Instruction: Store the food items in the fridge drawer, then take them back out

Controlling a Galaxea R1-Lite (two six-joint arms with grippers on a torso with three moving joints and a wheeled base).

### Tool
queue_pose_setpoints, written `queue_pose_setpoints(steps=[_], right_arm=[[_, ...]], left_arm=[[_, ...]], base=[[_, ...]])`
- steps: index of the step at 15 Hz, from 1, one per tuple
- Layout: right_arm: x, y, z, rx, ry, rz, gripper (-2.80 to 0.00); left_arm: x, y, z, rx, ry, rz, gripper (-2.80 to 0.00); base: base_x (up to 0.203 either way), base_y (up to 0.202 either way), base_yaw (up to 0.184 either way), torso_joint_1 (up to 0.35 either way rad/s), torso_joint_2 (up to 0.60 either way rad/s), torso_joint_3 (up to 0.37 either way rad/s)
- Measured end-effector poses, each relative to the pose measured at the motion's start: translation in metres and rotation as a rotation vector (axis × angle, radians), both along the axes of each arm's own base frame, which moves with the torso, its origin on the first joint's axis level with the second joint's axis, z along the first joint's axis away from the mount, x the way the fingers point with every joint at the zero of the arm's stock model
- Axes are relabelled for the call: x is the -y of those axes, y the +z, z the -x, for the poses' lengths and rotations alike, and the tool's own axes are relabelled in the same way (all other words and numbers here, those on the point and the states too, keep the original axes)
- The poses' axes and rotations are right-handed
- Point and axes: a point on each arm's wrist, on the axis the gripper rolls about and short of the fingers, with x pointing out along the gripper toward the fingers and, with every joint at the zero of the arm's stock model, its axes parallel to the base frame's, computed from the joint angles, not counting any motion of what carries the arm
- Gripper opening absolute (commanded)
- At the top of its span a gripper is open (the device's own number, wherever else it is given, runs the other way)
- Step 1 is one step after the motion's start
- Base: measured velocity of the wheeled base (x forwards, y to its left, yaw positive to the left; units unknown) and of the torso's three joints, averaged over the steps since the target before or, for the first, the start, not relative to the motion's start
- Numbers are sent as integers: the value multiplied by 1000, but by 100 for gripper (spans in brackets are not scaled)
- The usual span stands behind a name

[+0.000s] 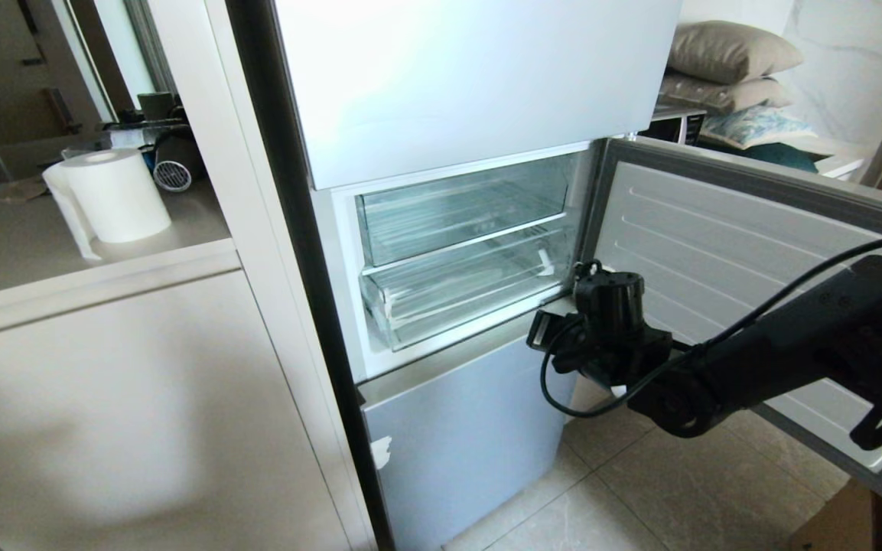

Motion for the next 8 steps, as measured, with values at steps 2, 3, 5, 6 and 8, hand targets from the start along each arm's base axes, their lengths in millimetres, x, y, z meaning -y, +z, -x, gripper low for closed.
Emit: queue_pose_setpoints(steps=[2, 3, 5, 6, 8], right_arm=[[1, -3, -5, 5, -4, 7, -280], [-3, -7, -12, 13, 1, 18, -280], [-11, -20, -28, 43, 14, 51, -280], [-16, -24, -37, 75, 18, 57, -280], [-22, -34, -51, 110, 22, 58, -280]], left_arm=[[0, 0, 0, 0, 0, 0, -280], [0, 0, 0, 0, 0, 0, -280], [0, 0, 0, 0, 0, 0, -280], [0, 0, 0, 0, 0, 0, -280], [0, 0, 0, 0, 1, 0, -280]], base=[[0, 0, 0, 0, 0, 0], [0, 0, 0, 0, 0, 0], [0, 0, 0, 0, 0, 0], [0, 0, 0, 0, 0, 0], [0, 0, 0, 0, 0, 0]])
